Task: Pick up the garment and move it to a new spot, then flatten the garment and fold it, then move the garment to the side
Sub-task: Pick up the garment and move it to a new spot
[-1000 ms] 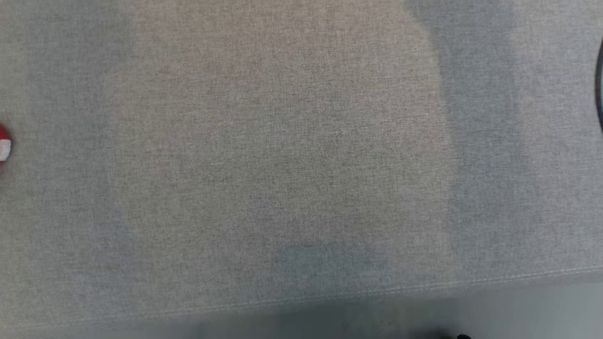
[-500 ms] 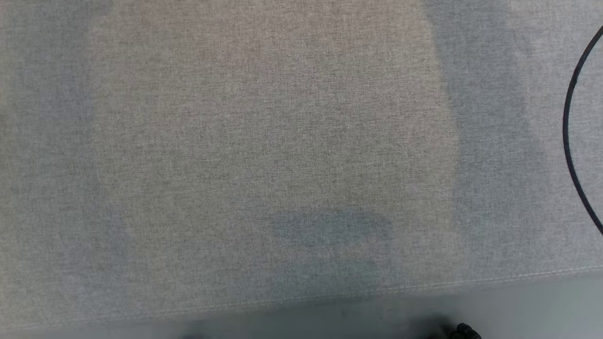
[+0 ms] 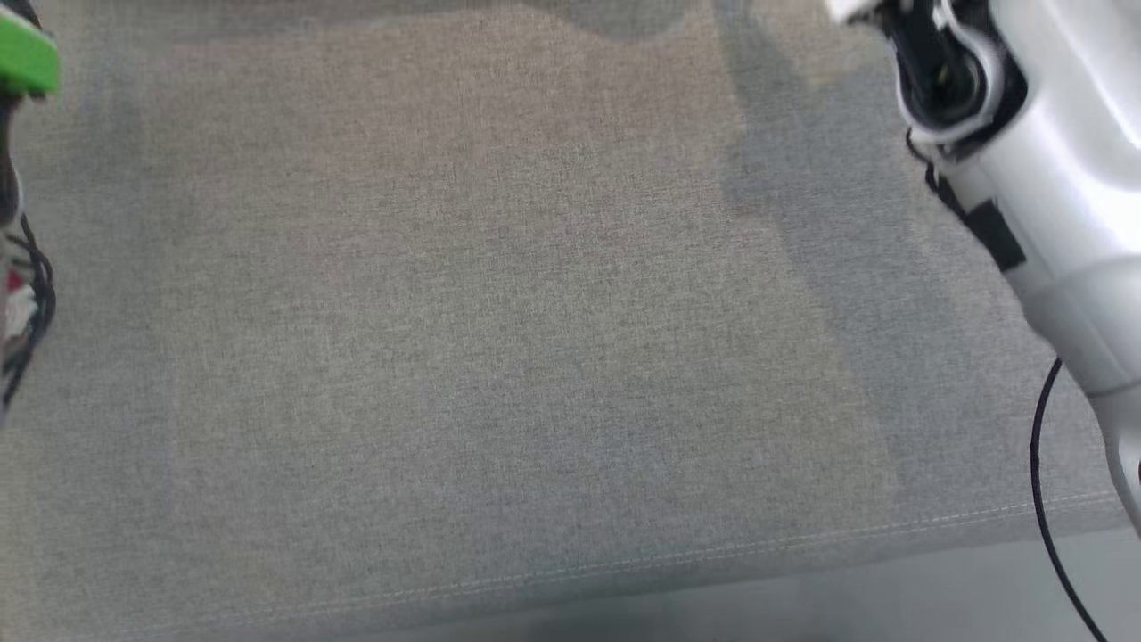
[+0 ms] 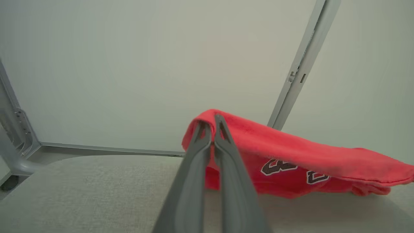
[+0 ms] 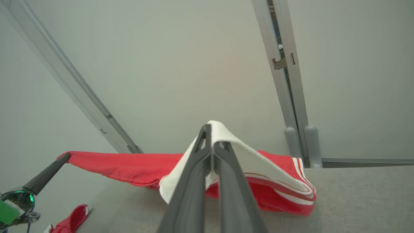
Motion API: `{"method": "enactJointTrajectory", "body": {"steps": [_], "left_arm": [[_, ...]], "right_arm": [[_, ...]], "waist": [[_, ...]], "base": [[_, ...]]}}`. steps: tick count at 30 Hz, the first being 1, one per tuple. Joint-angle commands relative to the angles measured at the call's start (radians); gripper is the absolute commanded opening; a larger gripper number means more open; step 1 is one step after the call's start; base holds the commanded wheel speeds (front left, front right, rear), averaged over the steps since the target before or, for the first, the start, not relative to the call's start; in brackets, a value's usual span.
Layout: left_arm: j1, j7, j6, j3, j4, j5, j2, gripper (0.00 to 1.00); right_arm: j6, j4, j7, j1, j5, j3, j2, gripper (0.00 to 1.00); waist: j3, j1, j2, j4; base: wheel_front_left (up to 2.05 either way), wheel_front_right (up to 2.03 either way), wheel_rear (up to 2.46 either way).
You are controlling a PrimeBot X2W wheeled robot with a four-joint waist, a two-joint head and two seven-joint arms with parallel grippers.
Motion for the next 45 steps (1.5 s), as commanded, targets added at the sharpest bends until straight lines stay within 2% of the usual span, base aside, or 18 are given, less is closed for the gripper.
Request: {"method": "enactJointTrajectory", "body": {"steps": [1,7,11,13,15,18,27,34,38,42,45], "left_arm": [[0.081,-0.01,0.012,0.008,-0.034,-0.007,0.015,0.0],[0.385,-0.025,0.073,0.036,-0.188,-0.034,-0.005,0.0],[0.573,-0.031,0.113,0.062,-0.293,-0.047,-0.034,0.0],[0.616,-0.032,0.121,0.07,-0.319,-0.043,-0.033,0.0],[0.694,-0.032,0.148,0.084,-0.366,-0.016,-0.032,0.0],[0.817,-0.03,0.181,0.111,-0.435,0.006,-0.066,0.0],[1.07,-0.031,0.217,0.199,-0.499,0.06,-0.153,0.0],[1.184,-0.031,0.208,0.19,-0.453,0.062,-0.2,0.0],[1.231,-0.031,0.218,0.191,-0.424,0.078,-0.198,0.0],[1.245,-0.026,0.207,0.18,-0.389,0.072,-0.205,0.0],[1.198,-0.02,0.195,0.155,-0.337,0.092,-0.204,0.0]], "right_arm": [[0.0,-0.034,0.004,0.071,0.033,0.02,-0.022,0.0],[0.0,-0.132,-0.024,0.33,0.124,0.068,-0.106,0.0],[0.0,-0.186,-0.041,0.518,0.183,0.078,-0.126,0.0],[0.0,-0.201,-0.046,0.562,0.194,0.079,-0.134,0.0],[0.0,-0.225,-0.037,0.644,0.216,0.086,-0.142,0.0],[0.0,-0.258,-0.033,0.75,0.236,0.094,-0.152,0.0],[0.0,-0.329,0.031,0.971,0.288,0.08,-0.199,0.0],[0.0,-0.328,0.1,1.103,0.326,0.061,-0.223,0.0],[0.0,-0.338,0.144,1.169,0.344,0.047,-0.241,0.0],[0.0,-0.324,0.172,1.204,0.324,0.025,-0.259,0.0],[0.0,-0.298,0.185,1.182,0.271,0.01,-0.231,0.0]], "waist": [[-0.091,0.0,0.0,-0.021],[-0.187,0.0,0.0,-0.019],[-0.24,0.0,0.0,-0.013],[-0.251,0.0,0.0,-0.013],[-0.269,0.0,0.0,-0.014],[-0.292,0.0,0.0,-0.017],[-0.37,0.0,0.0,-0.023],[-0.411,0.0,0.0,-0.012],[-0.422,0.0,0.0,-0.004],[-0.416,0.0,0.0,0.001],[-0.398,0.0,0.0,0.003]], "base": [[0.0,0.0,0.0],[0.0,0.0,0.0],[0.0,0.0,0.0],[0.0,0.0,0.0],[0.0,0.0,0.0],[0.0,0.0,0.0],[0.0,0.0,0.0],[0.0,0.0,0.0],[0.0,0.0,0.0],[0.0,0.0,0.0],[0.0,0.0,0.0]]}}
